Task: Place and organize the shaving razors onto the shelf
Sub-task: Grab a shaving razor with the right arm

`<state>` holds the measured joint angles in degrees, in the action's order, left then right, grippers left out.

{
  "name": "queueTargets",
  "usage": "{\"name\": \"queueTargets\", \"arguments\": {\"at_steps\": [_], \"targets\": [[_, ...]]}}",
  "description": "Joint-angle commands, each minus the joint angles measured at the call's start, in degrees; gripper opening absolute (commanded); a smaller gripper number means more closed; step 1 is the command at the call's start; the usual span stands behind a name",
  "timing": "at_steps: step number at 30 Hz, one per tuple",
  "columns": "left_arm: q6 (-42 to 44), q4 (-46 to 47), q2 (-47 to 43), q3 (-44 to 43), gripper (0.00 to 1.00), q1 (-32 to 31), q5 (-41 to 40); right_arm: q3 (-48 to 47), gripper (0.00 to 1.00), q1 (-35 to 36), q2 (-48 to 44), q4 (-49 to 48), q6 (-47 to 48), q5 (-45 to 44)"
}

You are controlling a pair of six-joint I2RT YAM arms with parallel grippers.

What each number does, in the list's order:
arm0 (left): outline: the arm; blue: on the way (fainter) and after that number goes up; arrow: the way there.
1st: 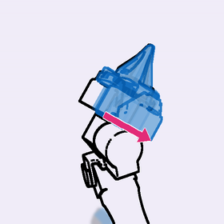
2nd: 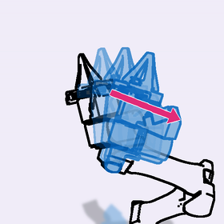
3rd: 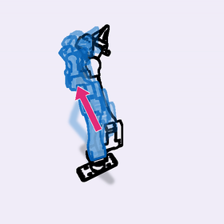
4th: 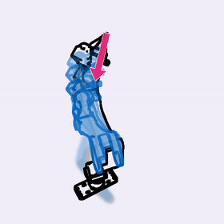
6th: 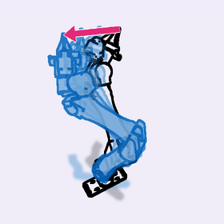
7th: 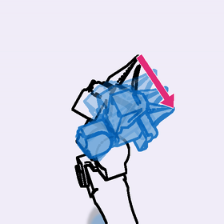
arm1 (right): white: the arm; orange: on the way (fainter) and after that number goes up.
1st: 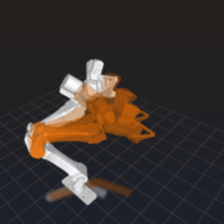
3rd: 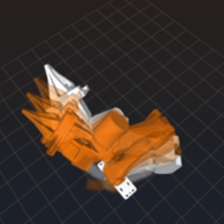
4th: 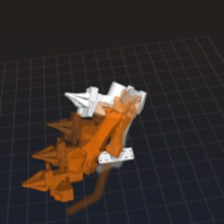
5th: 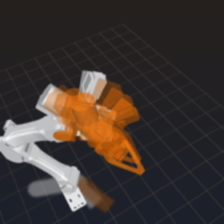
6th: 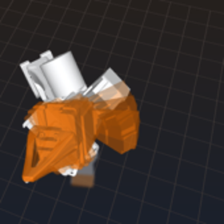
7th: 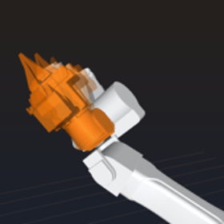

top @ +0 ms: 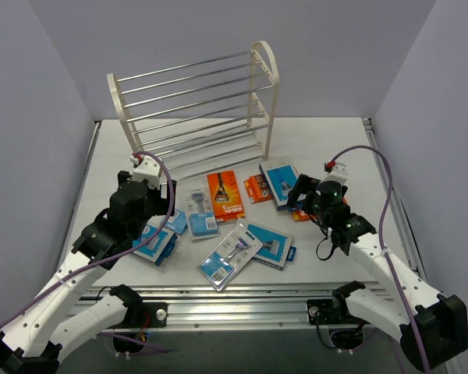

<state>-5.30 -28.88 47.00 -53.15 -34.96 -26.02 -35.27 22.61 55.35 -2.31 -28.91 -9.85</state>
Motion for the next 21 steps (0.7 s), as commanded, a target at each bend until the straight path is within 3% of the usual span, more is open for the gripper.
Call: {"name": "queueTargets", "arguments": {"at_steps": [1, 8, 15, 21], "targets": [[-0.3, 1.7, 0.1, -0.8, 0.94, -0.4, -1.0, -0.5, 1.00, 0.3, -4.5, 0.0, -0.4, -5.0], [-0.2, 1.7, -0.2, -1.0, 0.94, -0.5, -0.8, 1.5, 1.00, 0.2, -8.2, -1.6, 0.2, -3.4], [-0.4, 2.3, -0.5, -1.4, 0.94, -0.5, 1.3, -1.1, 1.00, 0.0, 1.0, 2.0, -1.5, -4.0], [-0.9, 1.7, -0.7, -1.6, 0.94, -0.6, 2.6, -2.0, 1.00, -0.5, 7.5, 3.3, -10.2, 0.6]]}}
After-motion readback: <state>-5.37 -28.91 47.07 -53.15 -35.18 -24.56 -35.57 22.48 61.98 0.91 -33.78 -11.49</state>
